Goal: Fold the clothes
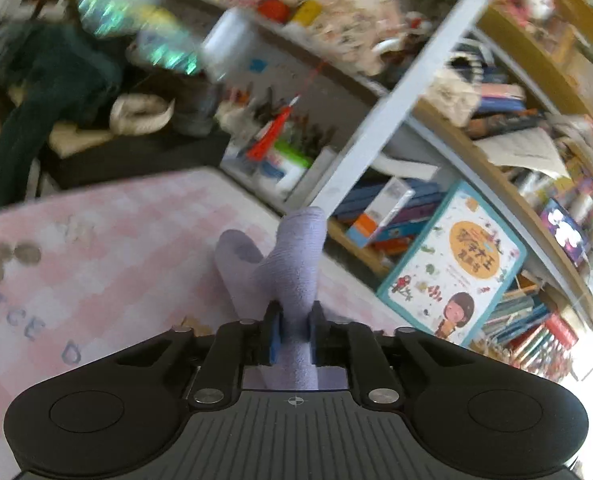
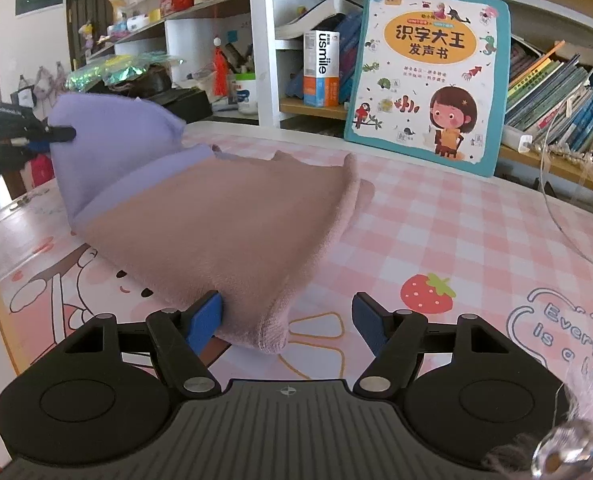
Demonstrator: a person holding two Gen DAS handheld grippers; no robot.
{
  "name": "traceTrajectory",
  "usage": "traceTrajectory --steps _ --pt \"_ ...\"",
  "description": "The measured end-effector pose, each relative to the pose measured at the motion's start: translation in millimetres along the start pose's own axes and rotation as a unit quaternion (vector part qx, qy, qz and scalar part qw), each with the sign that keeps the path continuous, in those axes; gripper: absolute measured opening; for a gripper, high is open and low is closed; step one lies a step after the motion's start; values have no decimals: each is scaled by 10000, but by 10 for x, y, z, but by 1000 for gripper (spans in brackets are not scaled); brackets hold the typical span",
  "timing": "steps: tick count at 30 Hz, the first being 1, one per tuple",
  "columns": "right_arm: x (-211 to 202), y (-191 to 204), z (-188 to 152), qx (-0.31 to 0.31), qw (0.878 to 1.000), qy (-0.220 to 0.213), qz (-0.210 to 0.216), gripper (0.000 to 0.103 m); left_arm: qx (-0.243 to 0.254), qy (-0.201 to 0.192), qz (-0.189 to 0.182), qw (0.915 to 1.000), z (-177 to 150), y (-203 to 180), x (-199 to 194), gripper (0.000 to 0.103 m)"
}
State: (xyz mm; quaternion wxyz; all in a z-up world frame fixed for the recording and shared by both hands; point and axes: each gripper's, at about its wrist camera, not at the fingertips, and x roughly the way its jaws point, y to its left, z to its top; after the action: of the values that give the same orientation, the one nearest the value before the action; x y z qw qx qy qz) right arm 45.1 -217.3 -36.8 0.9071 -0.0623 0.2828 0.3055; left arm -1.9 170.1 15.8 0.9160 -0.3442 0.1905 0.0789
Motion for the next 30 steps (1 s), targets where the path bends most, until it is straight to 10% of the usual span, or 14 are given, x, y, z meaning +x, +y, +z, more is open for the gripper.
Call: traceTrajectory --steps 4,16,24,30 --pt "6 -5 8 3 10000 14 20 68 -949 380 217 9945 -2 371 179 32" --pt "10 -27 6 64 10000 29 67 68 -921 257 274 9950 -50 475 334 59" --pt "-14 -33 3 105 9998 -46 149 68 -963 243 351 9944 -44 552 419 22" --pt "54 -130 112 591 9974 -199 368 68 -790 195 243 9964 65 601 378 17"
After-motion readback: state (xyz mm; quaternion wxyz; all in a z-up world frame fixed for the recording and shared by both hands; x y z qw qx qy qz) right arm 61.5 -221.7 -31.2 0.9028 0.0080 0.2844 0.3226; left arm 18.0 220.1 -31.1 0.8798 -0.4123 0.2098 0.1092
